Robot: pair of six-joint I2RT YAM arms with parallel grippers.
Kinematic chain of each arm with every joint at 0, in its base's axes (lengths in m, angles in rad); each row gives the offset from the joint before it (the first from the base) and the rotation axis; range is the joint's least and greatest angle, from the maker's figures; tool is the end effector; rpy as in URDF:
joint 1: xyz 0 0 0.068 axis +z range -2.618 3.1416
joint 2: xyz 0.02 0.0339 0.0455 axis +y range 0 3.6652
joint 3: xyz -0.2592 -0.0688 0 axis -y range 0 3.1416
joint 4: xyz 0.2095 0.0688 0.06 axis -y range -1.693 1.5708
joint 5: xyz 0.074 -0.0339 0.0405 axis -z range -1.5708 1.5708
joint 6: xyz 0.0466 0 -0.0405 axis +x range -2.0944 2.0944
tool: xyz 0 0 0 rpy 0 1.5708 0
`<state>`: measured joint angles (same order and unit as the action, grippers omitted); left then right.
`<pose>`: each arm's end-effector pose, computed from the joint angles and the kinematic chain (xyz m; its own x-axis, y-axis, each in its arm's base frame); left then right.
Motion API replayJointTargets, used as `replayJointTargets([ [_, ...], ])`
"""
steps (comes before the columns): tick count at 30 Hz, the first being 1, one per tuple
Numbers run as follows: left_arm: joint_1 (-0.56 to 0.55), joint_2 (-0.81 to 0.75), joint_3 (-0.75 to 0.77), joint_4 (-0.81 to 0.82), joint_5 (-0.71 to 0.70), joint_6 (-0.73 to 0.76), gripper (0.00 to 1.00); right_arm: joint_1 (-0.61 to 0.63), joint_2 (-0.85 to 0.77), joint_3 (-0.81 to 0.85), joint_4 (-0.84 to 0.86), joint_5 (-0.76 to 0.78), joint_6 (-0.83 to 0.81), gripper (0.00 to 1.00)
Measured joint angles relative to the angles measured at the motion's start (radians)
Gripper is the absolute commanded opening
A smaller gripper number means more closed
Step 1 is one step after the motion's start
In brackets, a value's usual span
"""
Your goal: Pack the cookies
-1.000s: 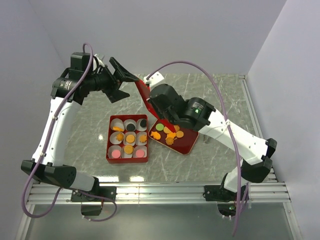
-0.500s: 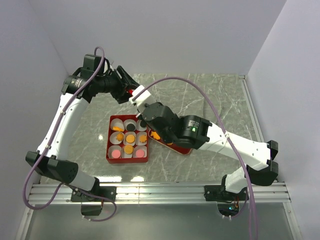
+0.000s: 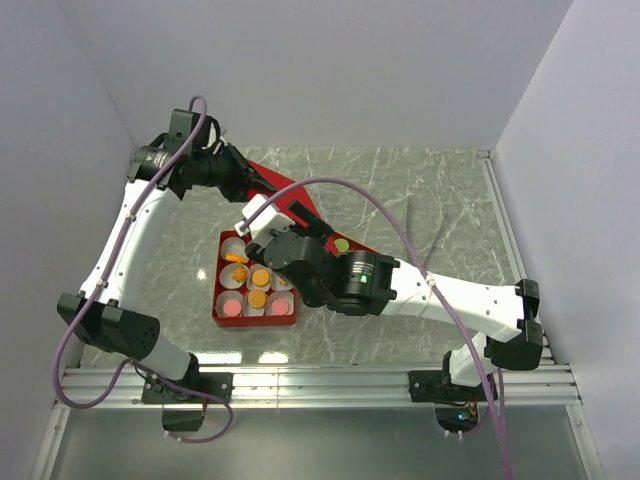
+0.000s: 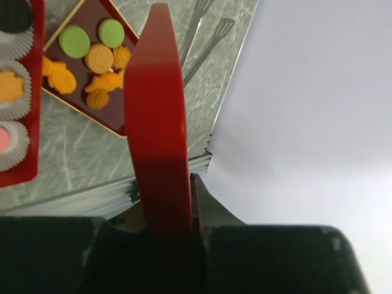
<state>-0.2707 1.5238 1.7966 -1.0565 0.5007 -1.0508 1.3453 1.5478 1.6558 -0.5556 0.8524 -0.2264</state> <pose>0.2588 -0.0950 0.4055 -0.8259 -0.5609 -0.0579 -0.3109 0.5386 -0.7831 0.1036 0.2945 0.4096 0.0156 -0.5926 -0.8053 -0.4990 0.6933 -0.5199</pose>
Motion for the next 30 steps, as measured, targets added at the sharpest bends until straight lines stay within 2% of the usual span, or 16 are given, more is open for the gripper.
replayJointTargets([
  [6, 0.088, -0.043, -0.04, 0.035, 0.018, 0.044, 0.0, 0.001, -0.004, 0.006, 0.005, -0.001, 0.033, 0.95],
  [10, 0.156, -0.061, -0.045, 0.061, 0.052, 0.062, 0.0, 0.001, -0.042, 0.008, -0.05, -0.022, 0.099, 0.97],
  [19, 0.278, -0.063, -0.045, 0.144, 0.146, 0.143, 0.0, -0.024, -0.314, 0.024, -0.125, -0.251, 0.313, 0.98],
  [22, 0.287, -0.066, -0.046, 0.18, 0.182, 0.177, 0.0, -0.176, -0.358, 0.083, -0.119, -0.44, 0.409, 0.98],
  [27, 0.291, -0.119, -0.105, 0.27, 0.246, 0.195, 0.0, -0.66, -0.318, 0.098, -0.04, -0.906, 0.65, 0.99],
  [30, 0.291, -0.199, -0.217, 0.39, 0.291, 0.164, 0.0, -0.789, -0.246, 0.079, 0.075, -1.193, 0.801, 0.98],
])
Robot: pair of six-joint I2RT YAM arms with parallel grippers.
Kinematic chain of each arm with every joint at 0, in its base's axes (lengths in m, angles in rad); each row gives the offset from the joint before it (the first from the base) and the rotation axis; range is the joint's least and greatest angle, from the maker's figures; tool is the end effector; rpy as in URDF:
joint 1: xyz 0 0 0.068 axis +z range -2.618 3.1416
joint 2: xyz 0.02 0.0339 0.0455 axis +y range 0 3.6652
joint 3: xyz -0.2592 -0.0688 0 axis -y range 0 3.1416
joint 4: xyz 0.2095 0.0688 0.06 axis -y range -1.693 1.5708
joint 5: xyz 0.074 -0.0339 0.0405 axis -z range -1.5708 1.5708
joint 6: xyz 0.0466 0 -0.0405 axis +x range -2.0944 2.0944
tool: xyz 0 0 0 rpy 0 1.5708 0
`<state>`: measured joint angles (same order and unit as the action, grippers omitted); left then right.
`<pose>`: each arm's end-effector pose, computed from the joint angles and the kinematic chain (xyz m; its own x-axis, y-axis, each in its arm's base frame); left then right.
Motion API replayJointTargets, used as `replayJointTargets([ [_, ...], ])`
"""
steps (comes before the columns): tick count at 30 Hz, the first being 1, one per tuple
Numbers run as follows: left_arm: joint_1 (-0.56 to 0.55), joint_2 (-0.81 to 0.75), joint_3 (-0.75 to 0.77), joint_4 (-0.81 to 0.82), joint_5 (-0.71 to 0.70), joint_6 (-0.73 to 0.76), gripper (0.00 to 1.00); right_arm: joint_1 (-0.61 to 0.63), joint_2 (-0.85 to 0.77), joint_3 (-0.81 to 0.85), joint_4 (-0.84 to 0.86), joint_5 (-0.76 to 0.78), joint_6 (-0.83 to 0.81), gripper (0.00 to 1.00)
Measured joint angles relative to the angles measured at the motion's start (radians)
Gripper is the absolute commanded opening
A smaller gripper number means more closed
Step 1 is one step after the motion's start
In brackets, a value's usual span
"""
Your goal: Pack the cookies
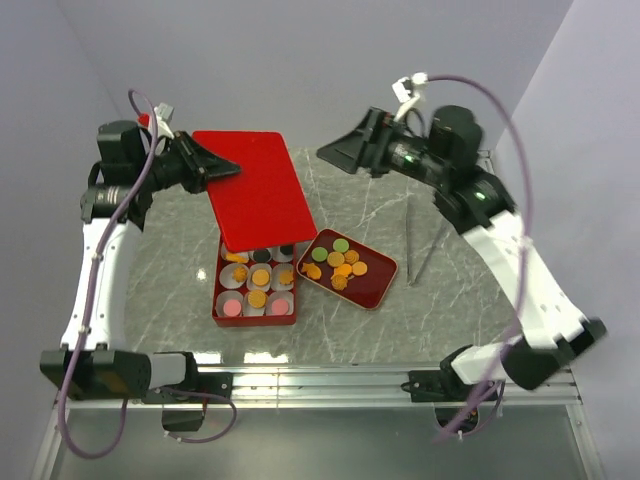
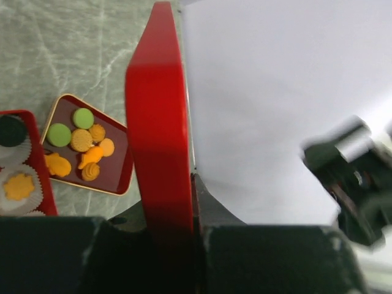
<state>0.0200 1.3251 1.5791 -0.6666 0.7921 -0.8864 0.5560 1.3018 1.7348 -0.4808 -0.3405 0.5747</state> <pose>0.2430 -0.0283 0.4328 -0.7477 -0.5592 -0.3580 0.0927 0.4460 -0.8902 0.1904 0.1367 0.5001 -0.4585 0.3183 -0.8297 -0.6333 0.5379 0.5564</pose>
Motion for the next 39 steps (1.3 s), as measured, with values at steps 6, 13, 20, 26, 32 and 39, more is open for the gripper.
replayJointTargets([
  [6, 0.0, -0.18, -0.267, 0.285, 0.106, -0.13, 0.0, -0.058, 0.206, -0.151, 0.225, -0.36, 0.245, 0.97],
  [13, 0.0, -0.208, -0.298, 0.435, 0.17, -0.189, 0.0, -0.059, 0.236, -0.269, 0.288, -0.479, 0.327, 0.88],
  [20, -0.002, -0.219, -0.34, 0.489, 0.184, -0.206, 0.0, -0.059, 0.198, -0.331, 0.418, -0.548, 0.401, 0.51],
  [26, -0.002, -0.219, -0.382, 0.572, 0.189, -0.257, 0.0, -0.064, 0.193, -0.409, 0.598, -0.621, 0.534, 0.4],
  [32, -0.002, -0.215, -0.428, 0.678, 0.205, -0.318, 0.0, -0.066, 0.193, -0.452, 0.815, -0.683, 0.695, 0.25],
  [39, -0.007, -0.214, -0.441, 0.742, 0.21, -0.349, 0.3, -0.072, 0.193, -0.479, 0.957, -0.701, 0.818, 0.03],
])
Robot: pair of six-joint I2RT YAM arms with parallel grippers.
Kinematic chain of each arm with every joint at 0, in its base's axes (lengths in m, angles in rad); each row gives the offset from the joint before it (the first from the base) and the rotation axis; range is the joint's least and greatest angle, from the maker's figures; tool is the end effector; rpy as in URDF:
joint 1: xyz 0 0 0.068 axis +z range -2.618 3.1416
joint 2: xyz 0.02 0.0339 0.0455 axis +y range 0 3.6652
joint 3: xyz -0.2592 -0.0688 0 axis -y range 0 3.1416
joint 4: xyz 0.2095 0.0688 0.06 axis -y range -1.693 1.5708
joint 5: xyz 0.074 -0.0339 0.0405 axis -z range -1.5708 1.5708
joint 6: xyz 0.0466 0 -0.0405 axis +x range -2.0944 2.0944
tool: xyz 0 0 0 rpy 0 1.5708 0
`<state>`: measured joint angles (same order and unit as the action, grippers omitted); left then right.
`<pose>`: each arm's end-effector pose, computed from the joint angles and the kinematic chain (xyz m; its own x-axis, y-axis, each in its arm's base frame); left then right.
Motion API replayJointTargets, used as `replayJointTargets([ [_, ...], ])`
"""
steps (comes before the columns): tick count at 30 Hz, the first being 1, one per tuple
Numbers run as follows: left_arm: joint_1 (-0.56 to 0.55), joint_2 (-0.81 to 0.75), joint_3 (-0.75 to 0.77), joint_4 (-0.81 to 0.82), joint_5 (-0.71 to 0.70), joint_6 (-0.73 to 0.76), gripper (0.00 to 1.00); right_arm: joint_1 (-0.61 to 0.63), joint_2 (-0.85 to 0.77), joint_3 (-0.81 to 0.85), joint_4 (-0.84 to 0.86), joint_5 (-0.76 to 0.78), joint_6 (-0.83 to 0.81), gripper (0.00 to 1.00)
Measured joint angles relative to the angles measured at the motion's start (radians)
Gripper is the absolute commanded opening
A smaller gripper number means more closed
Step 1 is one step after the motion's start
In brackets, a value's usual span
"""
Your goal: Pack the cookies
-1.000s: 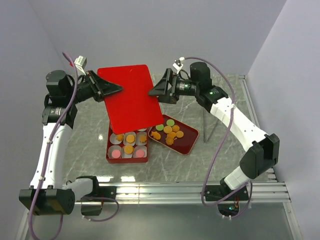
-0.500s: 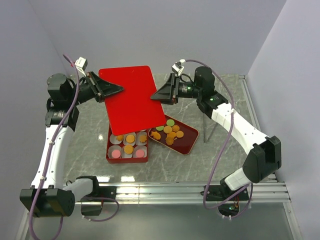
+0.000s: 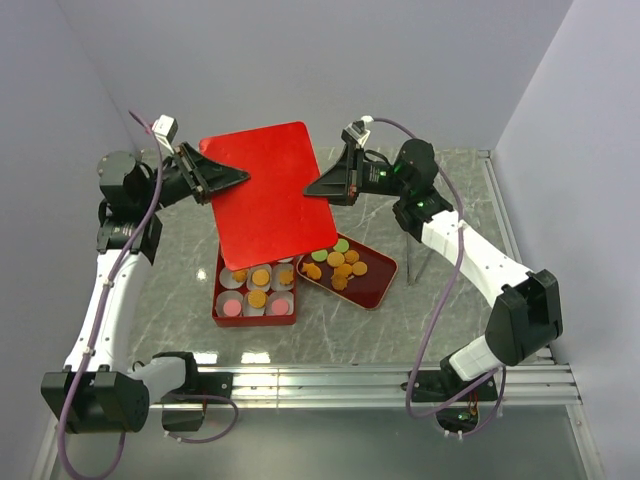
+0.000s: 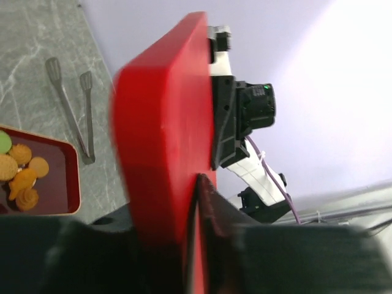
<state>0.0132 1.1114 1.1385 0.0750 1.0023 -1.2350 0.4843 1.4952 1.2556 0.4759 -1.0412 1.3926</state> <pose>0.2119 -0.0365 0.4216 -0.7511 -0.5183 -0.4089 0.3701 0.1823 -0.9109 0.2583 0.1813 0.4034 -0.9255 0.0749 -0.3712 -0.3772 -0.0973 0.9210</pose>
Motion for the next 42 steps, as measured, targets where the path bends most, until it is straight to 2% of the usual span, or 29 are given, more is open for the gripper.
replayJointTargets([
  [3, -0.001, 0.013, 0.012, -0.097, -0.028, 0.069, 0.57, 0.0, -0.002, 0.01, -0.041, -0.001, -0.048, 0.01],
  [4, -0.001, 0.023, 0.02, -0.142, -0.043, 0.098, 0.62, 0.0, -0.002, 0.021, -0.069, 0.0, -0.071, 0.0],
  [6, -0.002, 0.045, 0.042, -0.232, -0.083, 0.149, 0.7, -0.008, -0.006, 0.038, -0.135, 0.001, -0.119, 0.0],
  [9, -0.002, 0.067, 0.069, -0.381, -0.159, 0.235, 0.75, -0.038, -0.017, 0.05, -0.237, 0.009, -0.175, 0.0],
  [13, -0.002, 0.08, 0.083, -0.575, -0.301, 0.344, 0.75, -0.147, -0.027, 0.092, -0.455, 0.064, -0.294, 0.0],
  [18, -0.003, 0.126, 0.102, -0.776, -0.512, 0.462, 0.7, -0.283, -0.044, 0.125, -0.7, 0.18, -0.436, 0.0],
  [23, -0.003, 0.181, 0.1, -0.912, -0.695, 0.566, 0.64, -0.319, -0.075, 0.124, -0.867, 0.261, -0.521, 0.0],
  [29, -0.044, 0.22, 0.035, -0.983, -0.851, 0.644, 0.62, -0.319, -0.105, 0.124, -0.957, 0.293, -0.58, 0.0],
  [37, -0.109, 0.311, -0.022, -1.0, -0.965, 0.674, 0.57, -0.319, -0.106, 0.124, -0.996, 0.301, -0.608, 0.0],
  [42, -0.117, 0.354, -0.042, -0.999, -1.015, 0.674, 0.5, -0.319, -0.106, 0.124, -1.011, 0.302, -0.621, 0.0],
])
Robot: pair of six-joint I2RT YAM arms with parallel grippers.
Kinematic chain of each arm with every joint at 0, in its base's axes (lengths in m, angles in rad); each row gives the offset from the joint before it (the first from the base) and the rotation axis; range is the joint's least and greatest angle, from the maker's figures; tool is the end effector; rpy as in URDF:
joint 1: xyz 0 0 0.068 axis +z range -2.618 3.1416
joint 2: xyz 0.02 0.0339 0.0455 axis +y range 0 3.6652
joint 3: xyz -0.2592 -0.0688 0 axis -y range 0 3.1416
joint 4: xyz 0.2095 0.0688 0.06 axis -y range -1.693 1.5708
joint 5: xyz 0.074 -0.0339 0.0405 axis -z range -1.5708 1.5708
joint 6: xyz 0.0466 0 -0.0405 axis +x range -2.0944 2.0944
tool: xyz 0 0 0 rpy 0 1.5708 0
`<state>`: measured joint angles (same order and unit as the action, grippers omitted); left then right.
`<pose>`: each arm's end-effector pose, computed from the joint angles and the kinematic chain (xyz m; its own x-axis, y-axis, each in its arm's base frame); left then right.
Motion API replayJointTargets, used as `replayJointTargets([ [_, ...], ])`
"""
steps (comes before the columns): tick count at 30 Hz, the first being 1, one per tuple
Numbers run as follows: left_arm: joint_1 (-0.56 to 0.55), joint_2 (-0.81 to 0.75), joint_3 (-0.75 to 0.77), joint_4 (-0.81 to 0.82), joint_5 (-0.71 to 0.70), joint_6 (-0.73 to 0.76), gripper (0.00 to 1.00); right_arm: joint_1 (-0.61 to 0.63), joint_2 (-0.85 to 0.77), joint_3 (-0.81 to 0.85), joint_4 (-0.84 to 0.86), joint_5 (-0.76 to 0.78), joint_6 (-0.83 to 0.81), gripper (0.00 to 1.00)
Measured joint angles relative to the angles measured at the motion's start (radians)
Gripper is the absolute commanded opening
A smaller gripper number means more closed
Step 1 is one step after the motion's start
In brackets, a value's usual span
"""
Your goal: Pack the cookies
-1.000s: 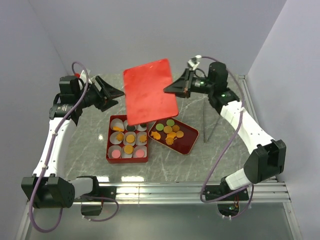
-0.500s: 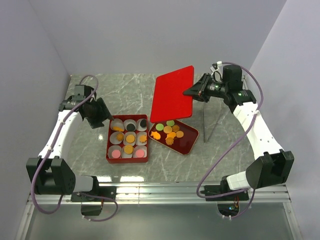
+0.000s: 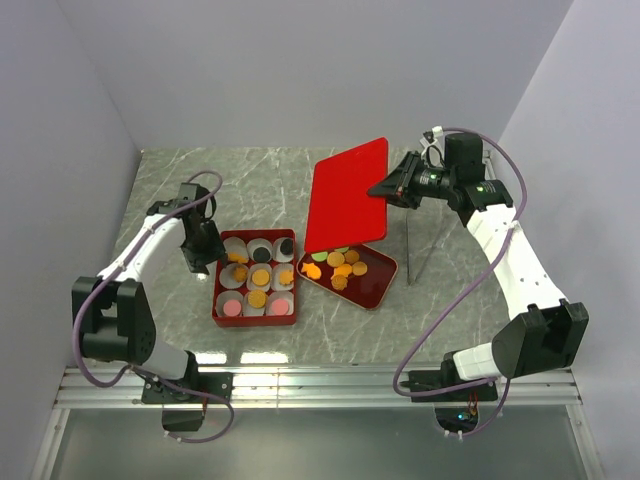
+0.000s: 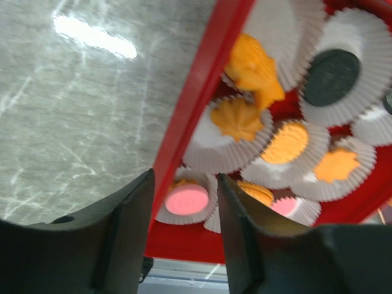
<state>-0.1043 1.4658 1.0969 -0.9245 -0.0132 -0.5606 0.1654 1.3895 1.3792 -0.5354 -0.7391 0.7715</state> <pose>0.2416 -0.0247 0.2357 -0.8636 -0.4442 -0.2387 -0.4235 0.8958 -0.1349 0.2671 0.0764 0.3700 -0.8478 0.3809 -0.3690 -0.1374 0.5142 0.8466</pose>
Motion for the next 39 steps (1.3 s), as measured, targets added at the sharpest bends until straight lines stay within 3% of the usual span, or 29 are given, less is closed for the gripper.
replayJointTargets([
  [12, 0.0, 0.096, -0.031, 0.06, -0.038, 0.018, 0.33, -0.01, 0.0, -0.011, -0.02, 0.007, -0.019, 0.0],
  [20, -0.004, 0.122, -0.037, 0.079, -0.037, 0.04, 0.0, -0.013, 0.0, -0.013, -0.025, 0.01, -0.026, 0.0],
  [30, 0.001, 0.162, 0.006, 0.069, -0.048, 0.014, 0.01, -0.013, 0.027, -0.012, 0.028, -0.042, -0.001, 0.0],
  [33, -0.006, 0.189, 0.04, 0.068, -0.05, 0.016, 0.15, -0.007, 0.065, -0.006, 0.081, -0.085, 0.028, 0.0],
  [34, -0.009, 0.2, 0.053, 0.069, -0.05, 0.017, 0.25, -0.003, 0.081, -0.003, 0.104, -0.101, 0.04, 0.0],
  [39, -0.019, 0.214, 0.127, 0.063, -0.045, 0.014, 0.44, 0.039, 0.161, 0.0, 0.226, -0.177, 0.103, 0.0],
])
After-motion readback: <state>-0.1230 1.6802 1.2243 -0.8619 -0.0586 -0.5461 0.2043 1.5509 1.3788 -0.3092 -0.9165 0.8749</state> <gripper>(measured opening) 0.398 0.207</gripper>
